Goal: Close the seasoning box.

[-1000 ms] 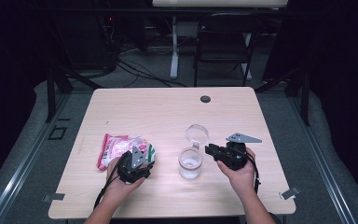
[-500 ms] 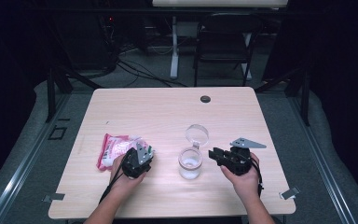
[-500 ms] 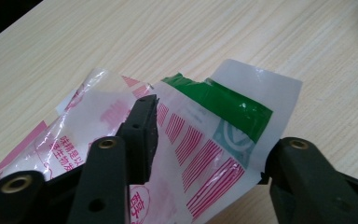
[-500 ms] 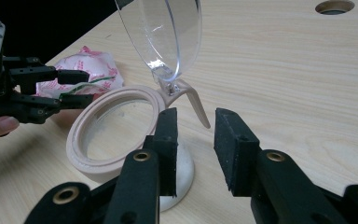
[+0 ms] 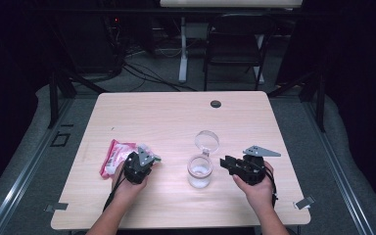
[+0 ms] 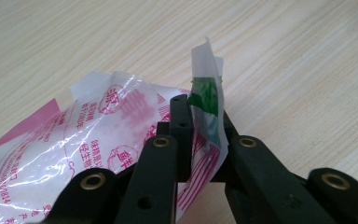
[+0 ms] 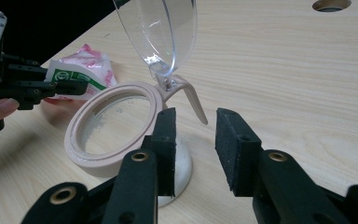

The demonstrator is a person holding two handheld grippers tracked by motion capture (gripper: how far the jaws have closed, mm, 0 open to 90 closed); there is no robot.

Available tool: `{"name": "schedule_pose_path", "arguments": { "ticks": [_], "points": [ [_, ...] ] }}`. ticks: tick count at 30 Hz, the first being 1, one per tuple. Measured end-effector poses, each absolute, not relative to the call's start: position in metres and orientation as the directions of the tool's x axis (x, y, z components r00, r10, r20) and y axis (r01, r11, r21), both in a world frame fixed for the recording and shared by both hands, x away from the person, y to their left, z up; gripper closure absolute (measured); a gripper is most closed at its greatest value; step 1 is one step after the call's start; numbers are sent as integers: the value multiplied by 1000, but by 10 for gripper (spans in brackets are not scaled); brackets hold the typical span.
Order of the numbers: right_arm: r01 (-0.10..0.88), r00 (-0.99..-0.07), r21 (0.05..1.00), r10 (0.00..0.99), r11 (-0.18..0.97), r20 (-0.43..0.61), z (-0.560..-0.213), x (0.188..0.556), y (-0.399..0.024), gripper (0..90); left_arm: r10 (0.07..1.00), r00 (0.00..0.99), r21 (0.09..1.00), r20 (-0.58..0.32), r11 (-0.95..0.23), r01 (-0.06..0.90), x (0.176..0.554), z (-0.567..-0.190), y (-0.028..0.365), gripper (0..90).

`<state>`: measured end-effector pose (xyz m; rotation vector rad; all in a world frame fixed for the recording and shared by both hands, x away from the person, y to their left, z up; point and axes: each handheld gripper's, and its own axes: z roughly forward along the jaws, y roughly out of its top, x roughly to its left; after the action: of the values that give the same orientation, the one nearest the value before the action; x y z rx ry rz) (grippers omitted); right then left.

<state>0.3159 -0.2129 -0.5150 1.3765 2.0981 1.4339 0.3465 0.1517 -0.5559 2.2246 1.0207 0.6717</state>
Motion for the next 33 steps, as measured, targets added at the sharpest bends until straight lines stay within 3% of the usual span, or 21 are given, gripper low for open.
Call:
{"name": "schedule_pose_path", "arguments": {
  "ticks": [4, 14, 25, 33],
  "points": [
    [558, -522, 827, 804, 69, 284, -515, 316, -213, 686, 803, 580, 696, 140, -496, 519, 349, -552, 158, 887],
    [552, -530, 830, 801, 76, 279, -514, 315, -214, 683, 830, 549, 743, 103, -431, 512, 345, -531, 174, 898],
    [547, -520, 836, 801, 46, 296, -513, 315, -217, 679, 884, 465, 810, 43, -303, 502, 344, -494, 214, 900],
    [548, -520, 835, 801, 46, 297, -513, 316, -217, 678, 902, 426, 828, 76, -295, 477, 347, -457, 242, 900]
  ]
}}
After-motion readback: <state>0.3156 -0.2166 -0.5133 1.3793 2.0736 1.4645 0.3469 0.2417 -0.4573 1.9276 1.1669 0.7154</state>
